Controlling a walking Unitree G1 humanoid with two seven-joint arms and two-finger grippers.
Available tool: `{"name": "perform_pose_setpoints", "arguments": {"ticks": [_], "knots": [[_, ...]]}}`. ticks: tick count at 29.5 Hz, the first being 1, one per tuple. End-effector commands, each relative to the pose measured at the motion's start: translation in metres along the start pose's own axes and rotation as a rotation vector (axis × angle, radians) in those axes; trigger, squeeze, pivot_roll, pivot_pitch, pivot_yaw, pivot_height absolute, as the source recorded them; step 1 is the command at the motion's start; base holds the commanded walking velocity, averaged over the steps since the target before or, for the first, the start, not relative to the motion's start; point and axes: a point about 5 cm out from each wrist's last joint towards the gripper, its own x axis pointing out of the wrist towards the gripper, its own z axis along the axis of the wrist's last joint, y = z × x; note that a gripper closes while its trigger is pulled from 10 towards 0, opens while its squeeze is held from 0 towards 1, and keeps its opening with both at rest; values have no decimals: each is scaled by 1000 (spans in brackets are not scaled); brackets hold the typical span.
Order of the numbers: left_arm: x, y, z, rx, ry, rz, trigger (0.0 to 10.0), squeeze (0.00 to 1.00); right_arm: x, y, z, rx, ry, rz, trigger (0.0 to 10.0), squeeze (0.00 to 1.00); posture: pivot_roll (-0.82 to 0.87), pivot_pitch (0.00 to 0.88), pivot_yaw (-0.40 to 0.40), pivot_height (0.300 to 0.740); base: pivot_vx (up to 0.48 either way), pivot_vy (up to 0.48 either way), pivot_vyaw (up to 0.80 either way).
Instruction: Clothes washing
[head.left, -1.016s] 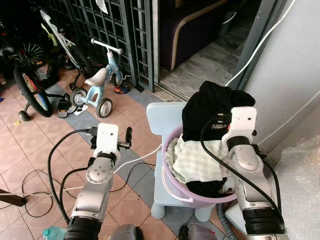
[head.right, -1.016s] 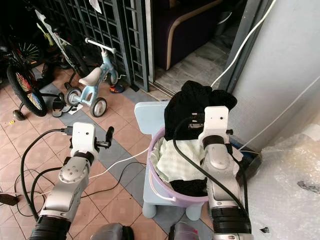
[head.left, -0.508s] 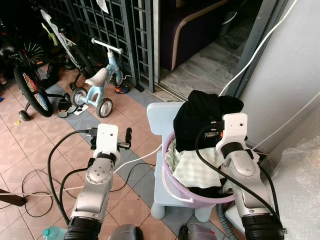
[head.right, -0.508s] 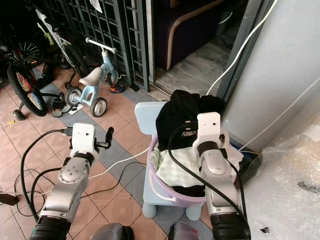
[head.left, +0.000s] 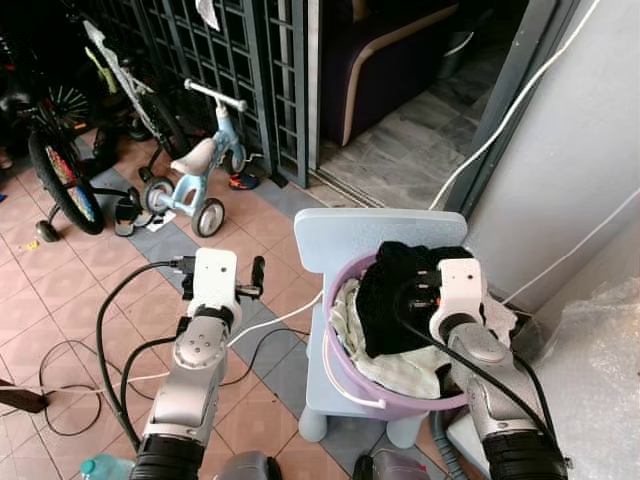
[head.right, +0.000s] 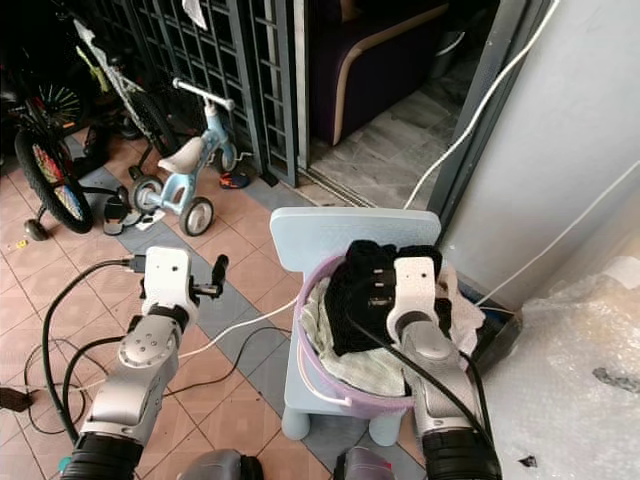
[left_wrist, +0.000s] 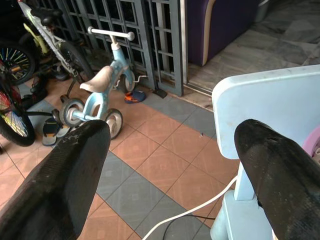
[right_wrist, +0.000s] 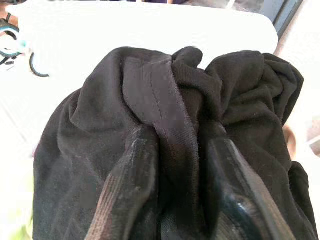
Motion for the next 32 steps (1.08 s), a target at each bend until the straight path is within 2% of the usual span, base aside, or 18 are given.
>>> {"name": "perform_pose_setpoints", "arguments": {"ticks": [1,2,3,4,5,6,7,8,15,19,25,26,28,29,32], "knots": [[-1,2,-2,6,9,6,10000,0,1,4,5,1,-9,17,10000,875,-76,4,22,740,0,0,0],[-1,2,-1,6,9,5,10000,0,1,5,5,0,-7,21,10000,353,-76,4,22,740,0,0,0],[-1,2,-1,6,9,5,10000,0,1,5,5,-2,-1,26,10000,0,-76,4,22,740,0,0,0],[-1,2,-1,6,9,5,10000,0,1,6,5,-6,7,31,10000,0,-76,4,22,740,0,0,0],[-1,2,-1,5,9,5,10000,0,1,6,4,-6,20,37,4510,0,-76,5,21,740,0,0,0],[-1,2,-1,5,9,5,10000,0,1,7,4,-3,23,39,4510,0,-76,5,21,740,0,0,0],[-1,2,-1,5,9,5,10000,0,1,7,3,-1,25,41,2863,0,-76,5,21,740,0,0,0],[-1,2,-1,5,9,6,10000,0,1,5,3,-10,30,39,0,0,-75,5,19,740,0,0,0],[-1,2,-1,3,7,10,10000,0,4,-3,16,8,-15,-1,0,0,-77,6,15,740,0,0,0],[0,2,-1,2,4,11,10000,0,7,-10,53,71,-191,-41,0,0,-75,4,16,740,0,0,0],[1,3,0,4,2,11,10000,0,3,-18,102,154,-408,-33,0,0,-76,2,18,740,0,0,0],[1,3,0,4,2,11,10000,0,3,-18,102,154,-408,-33,0,0,-76,2,18,740,0,0,0],[1,2,0,4,1,9,10000,0,0,-21,124,197,-494,-18,0,0,-76,0,18,740,0,0,0],[1,2,0,4,1,9,10000,0,0,-21,124,197,-494,-18,0,0,-76,0,18,740,0,0,0],[2,2,1,4,0,8,10000,0,-5,-19,143,225,-563,7,0,0,-76,0,20,740,0,0,0]]}}
